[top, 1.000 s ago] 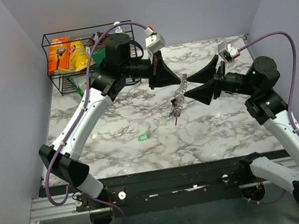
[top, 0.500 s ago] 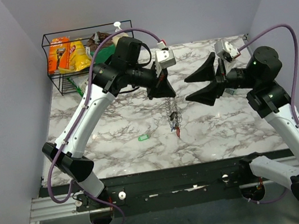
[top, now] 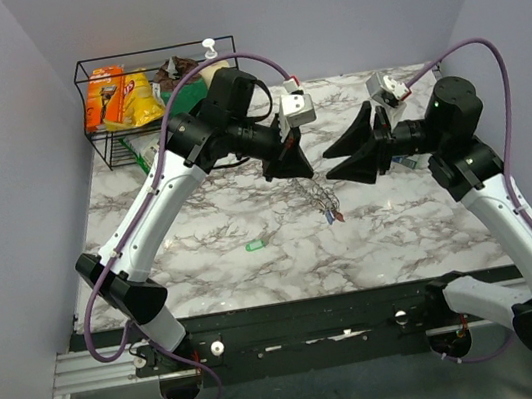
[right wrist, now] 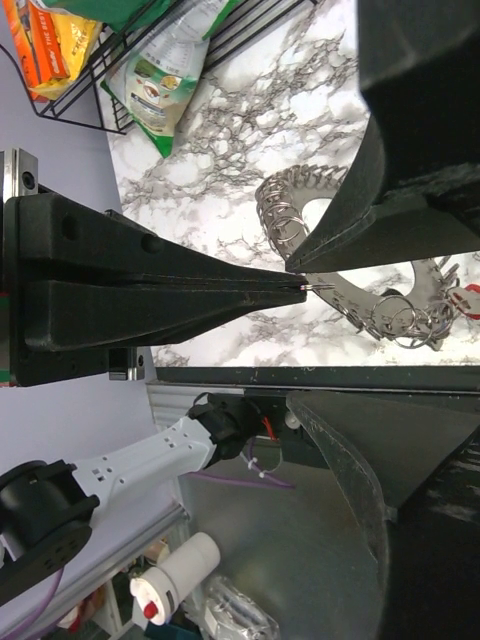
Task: Put the keys on the keyring
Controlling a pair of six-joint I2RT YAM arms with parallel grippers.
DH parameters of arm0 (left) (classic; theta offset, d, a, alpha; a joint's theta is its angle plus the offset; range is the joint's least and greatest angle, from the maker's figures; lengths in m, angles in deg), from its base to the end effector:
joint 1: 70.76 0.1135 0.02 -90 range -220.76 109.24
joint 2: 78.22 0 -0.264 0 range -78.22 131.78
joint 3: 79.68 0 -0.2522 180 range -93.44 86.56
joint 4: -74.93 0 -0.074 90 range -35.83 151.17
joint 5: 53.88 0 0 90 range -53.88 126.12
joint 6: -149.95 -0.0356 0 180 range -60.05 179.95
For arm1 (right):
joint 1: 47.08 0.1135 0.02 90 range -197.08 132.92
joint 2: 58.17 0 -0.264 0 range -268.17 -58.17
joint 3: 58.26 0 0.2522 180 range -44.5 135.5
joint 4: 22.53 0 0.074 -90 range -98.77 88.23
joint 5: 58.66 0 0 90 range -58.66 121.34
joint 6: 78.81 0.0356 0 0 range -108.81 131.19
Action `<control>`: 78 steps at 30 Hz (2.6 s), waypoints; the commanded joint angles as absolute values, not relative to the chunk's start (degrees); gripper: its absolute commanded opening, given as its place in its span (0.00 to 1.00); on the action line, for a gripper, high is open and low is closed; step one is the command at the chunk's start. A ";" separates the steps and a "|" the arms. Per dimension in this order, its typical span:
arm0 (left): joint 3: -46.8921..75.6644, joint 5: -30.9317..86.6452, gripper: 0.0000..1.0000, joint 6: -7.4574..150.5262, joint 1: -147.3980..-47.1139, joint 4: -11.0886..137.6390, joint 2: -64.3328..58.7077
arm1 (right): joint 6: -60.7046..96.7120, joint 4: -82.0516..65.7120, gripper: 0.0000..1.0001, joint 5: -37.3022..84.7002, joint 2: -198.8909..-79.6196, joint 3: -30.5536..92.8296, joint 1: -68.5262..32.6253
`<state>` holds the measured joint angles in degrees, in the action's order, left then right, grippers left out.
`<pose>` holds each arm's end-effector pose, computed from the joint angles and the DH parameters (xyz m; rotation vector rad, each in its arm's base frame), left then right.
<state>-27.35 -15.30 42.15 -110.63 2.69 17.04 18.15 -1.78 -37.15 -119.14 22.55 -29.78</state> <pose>0.2362 -0.2335 0.4499 1.4726 1.6623 -1.2179 0.1965 0.0959 0.4285 -1.0874 1.3432 1.2524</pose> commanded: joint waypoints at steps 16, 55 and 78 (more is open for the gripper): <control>-28.93 -18.02 0.00 43.96 -111.71 5.89 16.26 | 19.62 -4.80 0.49 -40.38 -122.24 17.82 -29.59; -25.43 -13.90 0.41 50.02 -112.15 14.85 12.75 | 24.02 -8.23 0.01 -30.36 -118.65 15.18 -29.41; -0.19 -26.82 0.72 88.08 -101.17 67.33 1.14 | 37.72 -40.30 0.01 -22.10 -109.68 4.90 -29.59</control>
